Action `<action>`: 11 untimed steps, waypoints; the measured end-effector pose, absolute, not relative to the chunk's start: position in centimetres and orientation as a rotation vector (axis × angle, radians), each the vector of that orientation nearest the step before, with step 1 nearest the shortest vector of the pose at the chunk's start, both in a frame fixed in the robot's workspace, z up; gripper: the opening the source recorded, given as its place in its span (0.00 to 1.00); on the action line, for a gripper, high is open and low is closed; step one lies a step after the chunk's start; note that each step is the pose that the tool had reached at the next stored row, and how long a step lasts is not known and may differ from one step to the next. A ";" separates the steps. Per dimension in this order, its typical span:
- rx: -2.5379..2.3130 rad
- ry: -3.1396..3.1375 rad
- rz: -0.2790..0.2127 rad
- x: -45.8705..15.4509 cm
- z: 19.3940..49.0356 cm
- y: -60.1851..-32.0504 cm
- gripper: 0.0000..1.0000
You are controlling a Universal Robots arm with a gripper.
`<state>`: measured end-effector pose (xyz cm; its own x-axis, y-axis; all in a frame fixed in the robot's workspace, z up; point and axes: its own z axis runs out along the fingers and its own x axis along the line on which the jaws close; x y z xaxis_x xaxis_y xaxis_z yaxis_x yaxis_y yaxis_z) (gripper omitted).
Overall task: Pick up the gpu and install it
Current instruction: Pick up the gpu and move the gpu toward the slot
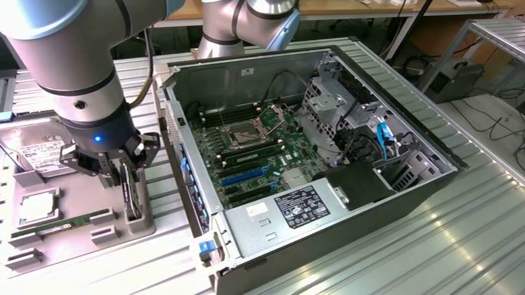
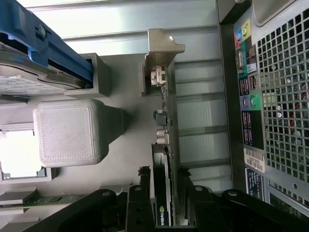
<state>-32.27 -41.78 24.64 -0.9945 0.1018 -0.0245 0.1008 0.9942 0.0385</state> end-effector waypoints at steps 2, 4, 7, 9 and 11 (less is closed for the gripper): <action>0.170 3.110 0.058 -32.3 24.6 -41.8 0.36; 0.176 3.110 0.058 -32.4 24.5 -41.8 0.36; 0.181 3.109 0.062 -32.5 24.2 -41.8 0.36; 0.182 3.109 0.072 -32.5 24.1 -41.8 0.36; 0.182 3.109 0.075 -32.5 24.1 -41.8 0.35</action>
